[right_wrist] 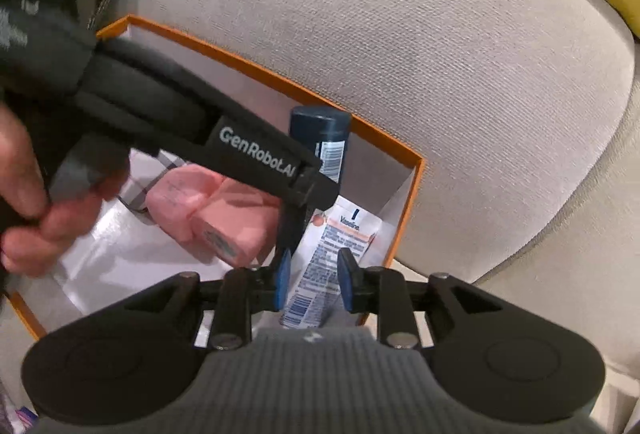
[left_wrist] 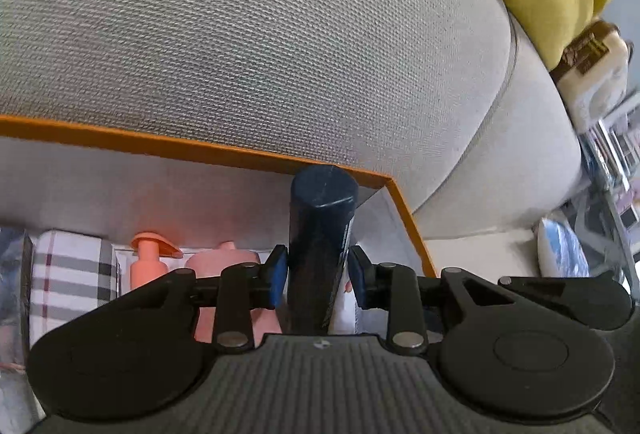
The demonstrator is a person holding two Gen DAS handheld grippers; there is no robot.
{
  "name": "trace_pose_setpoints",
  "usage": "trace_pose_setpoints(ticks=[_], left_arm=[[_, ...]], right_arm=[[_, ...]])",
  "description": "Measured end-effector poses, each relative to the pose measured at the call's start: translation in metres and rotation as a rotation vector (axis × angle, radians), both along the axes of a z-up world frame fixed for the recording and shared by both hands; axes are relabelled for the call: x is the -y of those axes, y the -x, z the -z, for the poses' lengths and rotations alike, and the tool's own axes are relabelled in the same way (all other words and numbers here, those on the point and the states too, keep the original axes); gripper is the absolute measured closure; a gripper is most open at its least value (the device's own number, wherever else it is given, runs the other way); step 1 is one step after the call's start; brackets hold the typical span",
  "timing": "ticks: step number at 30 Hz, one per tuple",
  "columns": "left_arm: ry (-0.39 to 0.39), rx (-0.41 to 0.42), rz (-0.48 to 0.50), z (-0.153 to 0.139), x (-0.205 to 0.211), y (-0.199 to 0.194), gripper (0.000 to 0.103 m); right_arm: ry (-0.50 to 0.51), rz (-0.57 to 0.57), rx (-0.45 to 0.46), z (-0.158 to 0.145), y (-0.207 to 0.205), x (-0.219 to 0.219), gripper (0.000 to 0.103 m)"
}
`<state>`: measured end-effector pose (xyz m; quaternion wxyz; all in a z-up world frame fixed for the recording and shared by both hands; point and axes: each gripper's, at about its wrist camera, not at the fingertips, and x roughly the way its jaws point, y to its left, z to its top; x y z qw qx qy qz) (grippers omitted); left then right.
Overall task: Organize rigid objects
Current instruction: 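Open the left tool to drop the deodorant can while the right tool lowers the Vaseline tube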
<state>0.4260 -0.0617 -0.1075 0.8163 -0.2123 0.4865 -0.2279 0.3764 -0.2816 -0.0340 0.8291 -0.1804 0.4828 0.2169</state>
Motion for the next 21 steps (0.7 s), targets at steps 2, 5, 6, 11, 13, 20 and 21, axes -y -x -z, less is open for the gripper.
trace_pose_setpoints(ticks=[2,5,6,11,13,20,21], left_arm=[[-0.015,0.035,0.025,-0.004,0.005,0.006,0.070],[0.003,-0.007,0.085,-0.013,0.005,0.008,0.103],[0.002,-0.019,0.099,-0.016,0.003,0.007,0.103],[-0.101,-0.020,0.185,-0.037,0.002,0.013,0.103],[-0.104,-0.020,0.195,-0.039,-0.007,0.015,0.103],[-0.164,-0.055,0.185,-0.034,-0.017,0.023,0.099],[-0.157,-0.060,0.181,-0.032,-0.020,0.023,0.099]], right_arm=[[-0.005,0.002,0.007,0.003,0.001,-0.003,0.076],[-0.010,0.000,0.017,0.003,0.002,-0.001,0.077],[-0.009,-0.001,0.019,0.007,0.000,0.000,0.076],[-0.018,-0.007,0.017,0.007,0.001,0.002,0.077],[-0.025,-0.004,0.013,0.009,-0.001,0.002,0.077],[-0.026,-0.070,-0.011,0.001,0.000,-0.009,0.066],[-0.014,-0.081,-0.006,0.007,0.002,-0.013,0.067]])
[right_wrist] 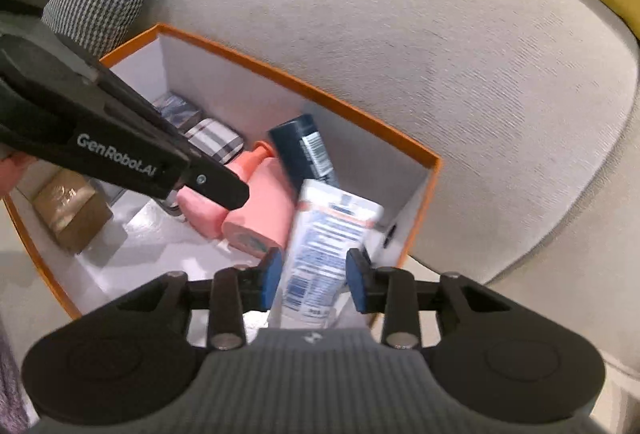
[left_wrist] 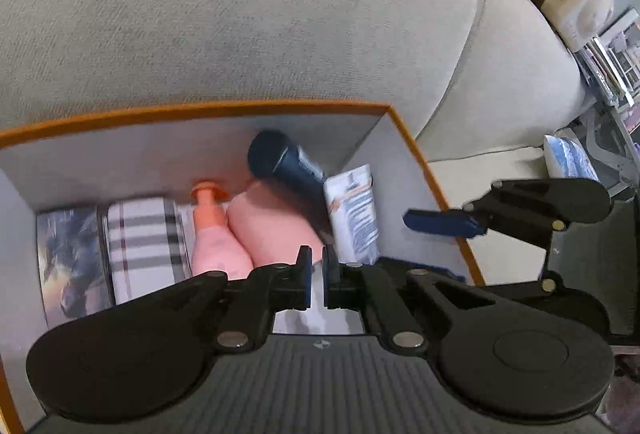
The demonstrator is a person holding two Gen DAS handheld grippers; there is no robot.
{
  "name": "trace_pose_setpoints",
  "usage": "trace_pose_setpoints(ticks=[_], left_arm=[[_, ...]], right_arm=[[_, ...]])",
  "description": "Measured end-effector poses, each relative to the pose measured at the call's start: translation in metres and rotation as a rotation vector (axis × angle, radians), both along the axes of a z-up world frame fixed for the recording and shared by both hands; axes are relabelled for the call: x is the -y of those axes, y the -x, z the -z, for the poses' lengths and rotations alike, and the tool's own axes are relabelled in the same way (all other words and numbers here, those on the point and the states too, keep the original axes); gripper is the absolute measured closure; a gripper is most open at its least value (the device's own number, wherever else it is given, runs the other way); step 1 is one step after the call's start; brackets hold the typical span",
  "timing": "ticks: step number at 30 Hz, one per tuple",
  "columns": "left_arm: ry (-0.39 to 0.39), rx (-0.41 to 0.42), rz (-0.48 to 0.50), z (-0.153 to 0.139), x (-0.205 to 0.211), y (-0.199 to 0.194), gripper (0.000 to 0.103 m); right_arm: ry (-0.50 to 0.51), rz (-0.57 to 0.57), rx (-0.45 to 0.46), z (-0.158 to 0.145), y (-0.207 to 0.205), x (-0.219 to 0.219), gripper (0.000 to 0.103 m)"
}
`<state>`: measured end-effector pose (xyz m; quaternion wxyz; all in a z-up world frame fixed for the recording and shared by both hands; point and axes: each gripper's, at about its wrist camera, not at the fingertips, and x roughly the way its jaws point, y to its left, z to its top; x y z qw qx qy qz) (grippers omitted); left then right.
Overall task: Organize rigid objects
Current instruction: 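Open the left tool to drop the deodorant can while the right tool lowers the Vaseline tube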
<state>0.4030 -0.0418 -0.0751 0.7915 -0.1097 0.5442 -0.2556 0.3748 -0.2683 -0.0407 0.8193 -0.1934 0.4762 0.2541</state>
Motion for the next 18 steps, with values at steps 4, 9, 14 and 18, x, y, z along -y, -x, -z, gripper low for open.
trace_pose_setpoints(ticks=[4,9,14,18], left_arm=[[-0.004,0.030,-0.040,0.002,-0.014,0.000,0.082],[-0.013,0.031,-0.056,0.005,-0.031,-0.010,0.082],[0.004,0.027,-0.065,0.010,-0.040,-0.017,0.082],[0.013,0.015,-0.070,0.017,-0.041,-0.019,0.080]], right_arm=[[0.006,-0.007,0.014,0.002,-0.013,-0.012,0.067],[-0.015,-0.009,0.024,0.008,-0.037,-0.027,0.065],[0.000,-0.004,0.025,0.023,-0.054,-0.044,0.062],[-0.005,0.023,0.013,0.034,-0.062,-0.048,0.057]])
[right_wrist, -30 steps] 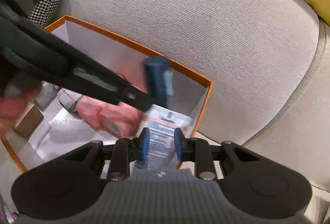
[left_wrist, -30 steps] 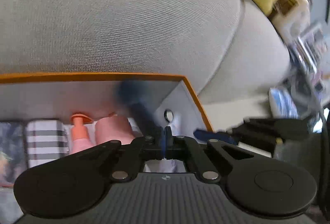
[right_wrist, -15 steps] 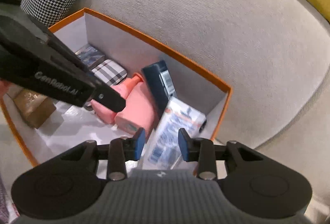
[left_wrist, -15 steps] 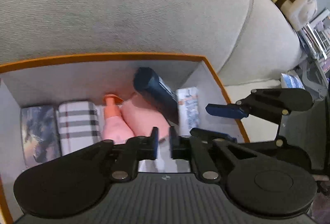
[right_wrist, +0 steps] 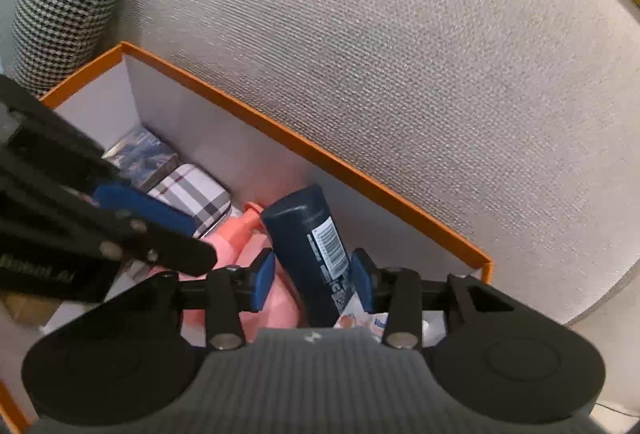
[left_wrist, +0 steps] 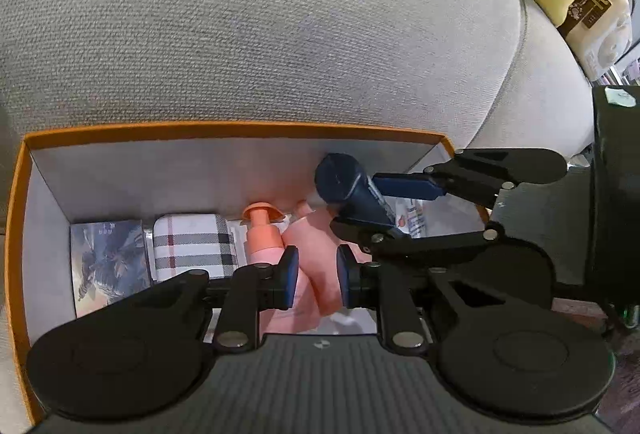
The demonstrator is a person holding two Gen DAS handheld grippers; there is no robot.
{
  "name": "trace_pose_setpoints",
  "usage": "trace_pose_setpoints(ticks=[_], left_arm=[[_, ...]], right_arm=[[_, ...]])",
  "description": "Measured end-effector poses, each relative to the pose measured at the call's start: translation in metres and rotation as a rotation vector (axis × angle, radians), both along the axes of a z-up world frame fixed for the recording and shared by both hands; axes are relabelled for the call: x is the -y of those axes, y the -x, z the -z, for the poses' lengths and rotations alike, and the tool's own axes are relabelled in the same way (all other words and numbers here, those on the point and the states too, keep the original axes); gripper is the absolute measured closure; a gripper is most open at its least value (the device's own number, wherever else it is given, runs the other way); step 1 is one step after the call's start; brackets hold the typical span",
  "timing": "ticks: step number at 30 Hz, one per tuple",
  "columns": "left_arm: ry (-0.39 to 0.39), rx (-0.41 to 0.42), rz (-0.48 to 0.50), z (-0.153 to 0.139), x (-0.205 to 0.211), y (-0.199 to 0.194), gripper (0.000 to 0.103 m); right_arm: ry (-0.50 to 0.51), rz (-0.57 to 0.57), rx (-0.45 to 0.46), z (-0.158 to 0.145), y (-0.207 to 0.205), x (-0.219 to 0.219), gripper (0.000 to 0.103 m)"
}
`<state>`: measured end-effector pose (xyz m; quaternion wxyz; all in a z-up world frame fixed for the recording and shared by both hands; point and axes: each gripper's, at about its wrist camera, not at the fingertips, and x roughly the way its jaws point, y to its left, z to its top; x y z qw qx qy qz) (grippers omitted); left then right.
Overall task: Organize rigid objects
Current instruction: 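Open the left tool to drop the deodorant can while the right tool lowers the Vaseline tube, then open the right tool to release the Vaseline tube beside the deodorant can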
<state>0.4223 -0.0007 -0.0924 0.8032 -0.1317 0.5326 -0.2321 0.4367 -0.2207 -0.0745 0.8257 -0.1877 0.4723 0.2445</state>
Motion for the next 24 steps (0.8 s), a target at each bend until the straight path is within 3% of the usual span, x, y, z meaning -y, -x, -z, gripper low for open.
trace_pose_setpoints(ticks=[6,12,16,24], left_arm=[[0.026,-0.016,0.005,0.003,-0.005,0.004,0.080],[0.043,-0.021,0.029,0.004,0.003,0.003,0.080],[0.041,-0.025,0.038,0.004,0.009,0.003,0.080],[0.040,-0.030,0.040,0.003,0.015,0.004,0.080]], right_arm=[[-0.037,0.055,0.002,-0.008,0.007,0.005,0.060],[-0.217,0.264,-0.230,-0.023,-0.013,0.041,0.061],[-0.214,0.357,-0.359,-0.026,-0.018,0.051,0.062],[-0.139,0.429,-0.318,-0.014,-0.020,0.043,0.065]])
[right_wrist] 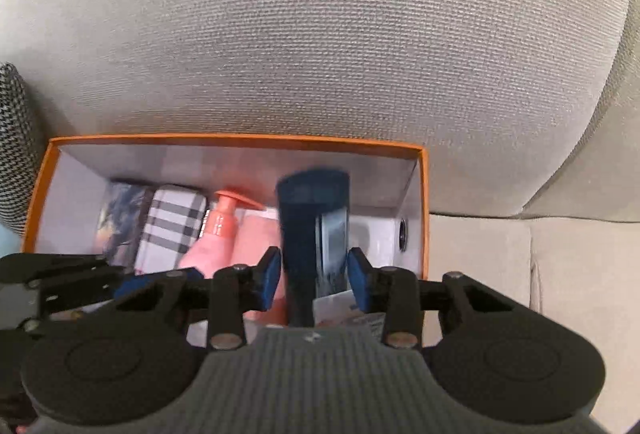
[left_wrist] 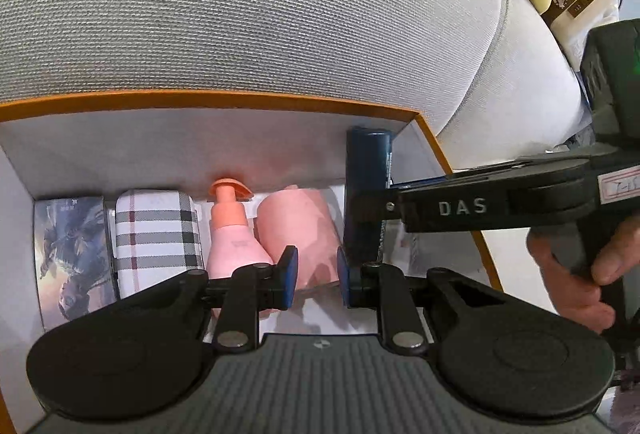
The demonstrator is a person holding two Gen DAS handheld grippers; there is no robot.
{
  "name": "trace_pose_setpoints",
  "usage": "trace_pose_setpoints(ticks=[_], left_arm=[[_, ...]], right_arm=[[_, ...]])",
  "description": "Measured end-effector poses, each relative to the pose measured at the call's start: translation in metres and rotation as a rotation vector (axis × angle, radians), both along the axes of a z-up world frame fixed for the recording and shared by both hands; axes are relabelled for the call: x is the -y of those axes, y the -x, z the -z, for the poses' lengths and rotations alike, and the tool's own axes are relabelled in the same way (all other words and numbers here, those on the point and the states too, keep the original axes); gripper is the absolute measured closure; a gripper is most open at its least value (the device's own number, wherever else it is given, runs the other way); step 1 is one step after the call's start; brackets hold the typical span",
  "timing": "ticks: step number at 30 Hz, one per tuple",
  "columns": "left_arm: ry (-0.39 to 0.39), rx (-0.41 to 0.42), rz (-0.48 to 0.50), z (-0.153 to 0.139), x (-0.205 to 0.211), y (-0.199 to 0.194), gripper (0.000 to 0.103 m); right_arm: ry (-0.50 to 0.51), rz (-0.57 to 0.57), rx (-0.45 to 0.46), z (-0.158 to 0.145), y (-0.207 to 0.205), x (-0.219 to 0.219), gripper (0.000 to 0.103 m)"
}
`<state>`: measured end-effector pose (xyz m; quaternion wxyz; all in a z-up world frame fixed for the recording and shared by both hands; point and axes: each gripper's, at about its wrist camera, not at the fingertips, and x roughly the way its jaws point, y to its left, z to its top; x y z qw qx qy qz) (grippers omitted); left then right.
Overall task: Organize rigid objects
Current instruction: 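Open the right tool to release the Vaseline tube beside the deodorant can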
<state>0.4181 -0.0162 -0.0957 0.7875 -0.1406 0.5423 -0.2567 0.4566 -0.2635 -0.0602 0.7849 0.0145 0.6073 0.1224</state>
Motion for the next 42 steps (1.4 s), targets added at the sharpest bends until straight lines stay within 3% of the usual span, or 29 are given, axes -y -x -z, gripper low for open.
trace_pose_setpoints(ticks=[7,11,14,23,28,32,37,42], left_arm=[[0.000,-0.003,-0.013,0.000,-0.004,0.000,0.080],[0.010,-0.004,-0.018,0.001,-0.002,0.000,0.080],[0.009,-0.004,-0.017,0.000,-0.002,0.002,0.080],[0.006,-0.020,-0.016,-0.008,-0.011,0.018,0.080],[-0.016,-0.037,-0.002,-0.011,-0.013,0.031,0.080],[0.009,-0.020,-0.028,-0.019,-0.020,0.043,0.078],[0.016,0.009,-0.044,-0.023,-0.024,0.055,0.075],[0.027,0.007,-0.056,-0.022,-0.027,0.063,0.075]], right_arm=[[0.037,-0.084,0.114,-0.023,0.008,0.005,0.062],[0.055,-0.141,0.119,-0.025,0.013,0.004,0.075],[0.092,-0.199,0.135,-0.021,0.017,-0.001,0.078],[0.160,-0.474,-0.016,0.002,0.048,-0.023,0.082],[0.190,-0.538,-0.125,0.015,0.055,-0.030,0.090],[0.195,-0.538,-0.225,0.025,0.058,-0.033,0.092],[0.279,-0.543,-0.237,0.038,0.066,-0.043,0.096],[0.343,-0.545,-0.170,0.047,0.066,-0.049,0.097]])
